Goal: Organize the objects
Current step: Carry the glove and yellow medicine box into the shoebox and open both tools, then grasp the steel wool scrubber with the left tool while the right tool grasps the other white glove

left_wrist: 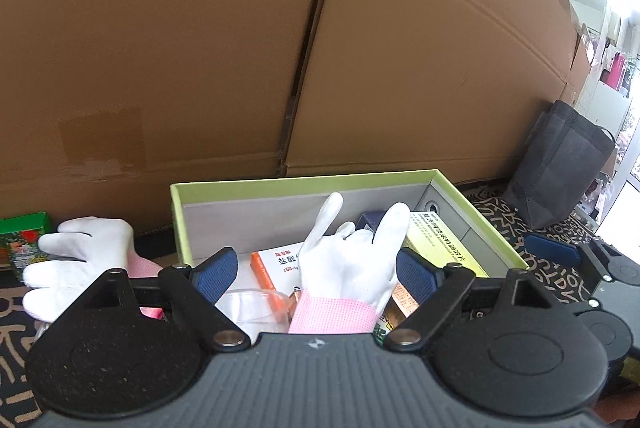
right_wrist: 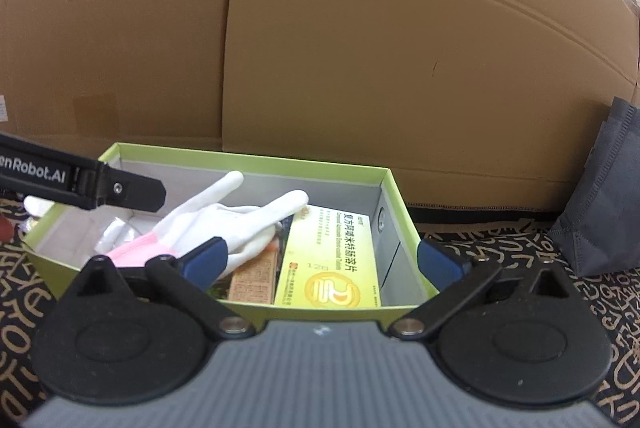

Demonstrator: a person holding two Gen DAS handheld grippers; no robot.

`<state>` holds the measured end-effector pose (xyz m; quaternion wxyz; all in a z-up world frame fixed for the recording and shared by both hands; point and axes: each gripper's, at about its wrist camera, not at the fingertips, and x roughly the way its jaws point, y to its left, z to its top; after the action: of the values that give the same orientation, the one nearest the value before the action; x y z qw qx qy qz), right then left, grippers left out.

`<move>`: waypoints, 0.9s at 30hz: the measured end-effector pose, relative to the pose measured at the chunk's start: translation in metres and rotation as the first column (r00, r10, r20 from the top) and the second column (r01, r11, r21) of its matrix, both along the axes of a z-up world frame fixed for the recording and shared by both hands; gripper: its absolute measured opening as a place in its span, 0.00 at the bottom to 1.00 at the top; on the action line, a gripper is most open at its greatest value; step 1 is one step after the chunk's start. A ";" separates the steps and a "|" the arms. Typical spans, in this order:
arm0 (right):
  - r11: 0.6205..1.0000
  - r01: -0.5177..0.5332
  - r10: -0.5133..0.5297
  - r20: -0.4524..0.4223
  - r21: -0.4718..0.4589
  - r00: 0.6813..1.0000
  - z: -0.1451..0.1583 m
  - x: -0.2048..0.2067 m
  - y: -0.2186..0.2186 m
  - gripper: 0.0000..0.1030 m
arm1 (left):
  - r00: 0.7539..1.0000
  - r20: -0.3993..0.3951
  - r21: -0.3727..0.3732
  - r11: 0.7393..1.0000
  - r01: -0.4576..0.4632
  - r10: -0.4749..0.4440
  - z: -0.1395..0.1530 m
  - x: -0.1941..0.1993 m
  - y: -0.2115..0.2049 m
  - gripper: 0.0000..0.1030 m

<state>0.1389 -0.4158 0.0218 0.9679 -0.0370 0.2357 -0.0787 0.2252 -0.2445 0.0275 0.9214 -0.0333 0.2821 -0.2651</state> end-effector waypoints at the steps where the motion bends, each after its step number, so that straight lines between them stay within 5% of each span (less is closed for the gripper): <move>1: 1.000 -0.003 0.003 0.006 0.004 1.000 0.002 -0.003 0.002 1.00 | 1.000 0.007 -0.001 1.000 -0.002 0.002 0.003 -0.004 0.003 0.87; 14: 0.993 -0.111 0.109 0.035 0.050 0.993 0.015 -0.049 0.082 1.00 | 0.988 0.041 0.001 0.989 -0.147 0.146 0.009 -0.081 0.106 0.87; 21: 0.955 -0.276 0.274 0.032 0.112 0.961 -0.003 -0.066 0.154 1.00 | 0.964 0.047 0.073 0.962 -0.264 0.261 -0.010 -0.110 0.178 0.87; 27: 0.910 -0.386 0.390 0.003 0.152 0.921 -0.022 -0.064 0.208 1.00 | 0.938 -0.008 0.057 0.936 -0.346 0.347 -0.032 -0.113 0.237 0.87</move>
<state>0.0753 -0.2074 -0.0006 0.9610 -0.0115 0.2419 0.1334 0.1123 -0.0073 -0.0047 0.9518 -0.0597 0.2870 -0.0907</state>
